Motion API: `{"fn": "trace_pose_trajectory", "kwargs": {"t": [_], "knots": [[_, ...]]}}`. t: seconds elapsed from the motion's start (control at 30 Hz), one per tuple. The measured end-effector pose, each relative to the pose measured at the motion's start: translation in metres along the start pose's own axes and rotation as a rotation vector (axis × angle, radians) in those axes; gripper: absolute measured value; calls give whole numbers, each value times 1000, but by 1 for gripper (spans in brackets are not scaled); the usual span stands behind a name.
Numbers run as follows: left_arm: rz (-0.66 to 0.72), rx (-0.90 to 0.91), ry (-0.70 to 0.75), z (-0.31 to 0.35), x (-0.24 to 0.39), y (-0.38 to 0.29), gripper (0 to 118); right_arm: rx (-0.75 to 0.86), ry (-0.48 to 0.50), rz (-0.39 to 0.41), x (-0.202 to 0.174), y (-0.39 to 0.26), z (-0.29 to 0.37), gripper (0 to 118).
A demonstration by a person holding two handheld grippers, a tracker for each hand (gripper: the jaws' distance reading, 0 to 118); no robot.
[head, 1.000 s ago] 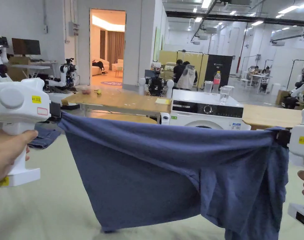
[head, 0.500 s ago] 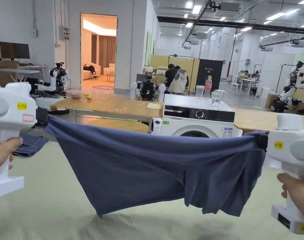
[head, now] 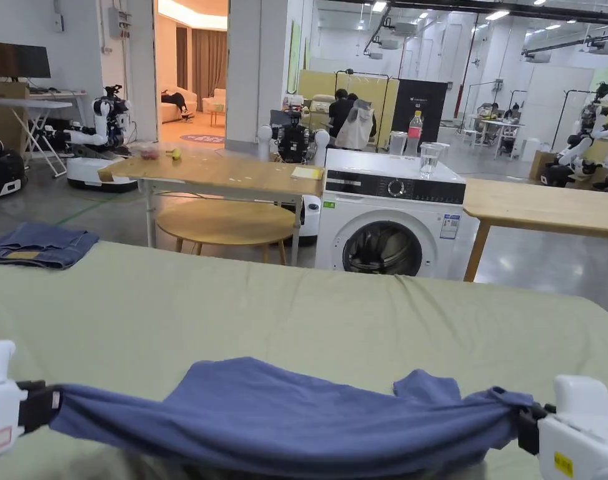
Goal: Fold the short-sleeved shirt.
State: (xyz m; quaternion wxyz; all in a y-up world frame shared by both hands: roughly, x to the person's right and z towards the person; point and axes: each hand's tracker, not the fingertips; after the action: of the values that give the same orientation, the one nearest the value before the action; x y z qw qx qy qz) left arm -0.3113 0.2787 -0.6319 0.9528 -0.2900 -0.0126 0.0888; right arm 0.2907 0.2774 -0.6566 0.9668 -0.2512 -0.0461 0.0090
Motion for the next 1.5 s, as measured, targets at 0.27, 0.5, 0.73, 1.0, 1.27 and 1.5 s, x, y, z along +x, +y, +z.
{"fn": "trace_pose_trajectory", "kwargs": {"t": [0.27,0.5,0.73,1.0,1.27,1.5], "knots": [[46,-151,16,-8,-7,-93,0,-105,-11,27,-2,-74,3,1],[45,-182,25,-3,1,-102,8,-83,-54,31,-15,-81,12,49],[10,-11,-20,10,38,-76,45,63,20,-33,-59,-61,35,53],[-131,112,18,-13,92,-60,0,159,66,-23,-115,-50,33,0],[-131,53,-33,-66,94,-18,0,106,131,-38,-130,-42,2,0],[-78,-122,-76,-185,67,79,0,47,141,-30,-123,-32,-40,0]]}}
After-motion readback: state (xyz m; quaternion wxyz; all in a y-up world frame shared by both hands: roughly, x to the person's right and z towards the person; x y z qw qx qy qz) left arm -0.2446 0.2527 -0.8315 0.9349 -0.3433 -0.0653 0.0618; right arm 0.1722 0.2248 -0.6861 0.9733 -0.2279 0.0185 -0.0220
